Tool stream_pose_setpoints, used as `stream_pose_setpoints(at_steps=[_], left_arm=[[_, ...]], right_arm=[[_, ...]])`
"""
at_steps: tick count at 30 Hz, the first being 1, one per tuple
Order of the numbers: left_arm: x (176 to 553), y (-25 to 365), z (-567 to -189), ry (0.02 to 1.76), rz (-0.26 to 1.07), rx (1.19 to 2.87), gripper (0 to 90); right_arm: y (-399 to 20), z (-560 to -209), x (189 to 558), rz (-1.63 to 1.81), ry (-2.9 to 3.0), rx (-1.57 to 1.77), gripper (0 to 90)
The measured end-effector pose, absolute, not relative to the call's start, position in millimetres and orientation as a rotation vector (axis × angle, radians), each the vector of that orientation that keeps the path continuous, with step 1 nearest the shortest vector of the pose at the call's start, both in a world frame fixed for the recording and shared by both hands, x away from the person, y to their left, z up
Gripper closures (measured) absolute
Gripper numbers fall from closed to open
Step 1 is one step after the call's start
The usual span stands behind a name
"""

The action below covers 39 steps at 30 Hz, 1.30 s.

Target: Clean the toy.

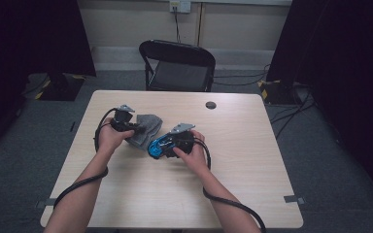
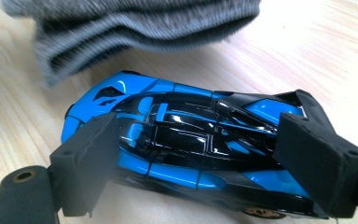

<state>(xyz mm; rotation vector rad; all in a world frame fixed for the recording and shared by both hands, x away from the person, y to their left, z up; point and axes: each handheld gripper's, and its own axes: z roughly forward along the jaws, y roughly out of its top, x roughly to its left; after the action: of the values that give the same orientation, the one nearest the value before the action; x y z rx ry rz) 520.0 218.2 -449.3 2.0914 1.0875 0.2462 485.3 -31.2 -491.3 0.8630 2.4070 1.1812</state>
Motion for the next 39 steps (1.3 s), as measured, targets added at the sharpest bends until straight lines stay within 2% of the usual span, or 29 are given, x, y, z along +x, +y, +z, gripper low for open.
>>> stream_pose_setpoints(at_steps=[12,16,19,22,26,34,37,39], left_arm=[[534.1,201.3,-459.2,1.081,0.252,2.117,70.6],[539.1,191.5,-463.3,1.053,0.278,2.11,65.3],[540.6,186.4,-468.0,1.061,0.306,2.062,48.7],[539.2,188.0,-468.2,1.068,0.319,2.054,48.1],[531.0,194.6,-464.4,1.116,0.33,2.019,35.5],[520.3,201.9,-465.3,1.167,0.326,1.999,31.2],[518.4,203.6,-469.9,1.228,0.336,2.012,27.4],[519.4,204.5,-478.8,1.268,0.343,2.027,28.3]], right_arm=[[-29.9,-490.2,485.5,1.164,2.415,0.869,13.6],[-29.9,-490.4,485.4,1.168,2.414,0.868,13.6],[-30.0,-490.4,485.6,1.168,2.415,0.867,13.5],[-30.2,-490.3,485.8,1.169,2.417,0.866,13.5],[-32.1,-490.6,486.8,1.169,2.416,0.876,13.6],[-32.6,-491.3,486.4,1.178,2.41,0.874,13.6],[-32.6,-491.7,485.9,1.18,2.407,0.875,13.6],[-32.4,-491.9,485.6,1.181,2.404,0.876,13.6]])
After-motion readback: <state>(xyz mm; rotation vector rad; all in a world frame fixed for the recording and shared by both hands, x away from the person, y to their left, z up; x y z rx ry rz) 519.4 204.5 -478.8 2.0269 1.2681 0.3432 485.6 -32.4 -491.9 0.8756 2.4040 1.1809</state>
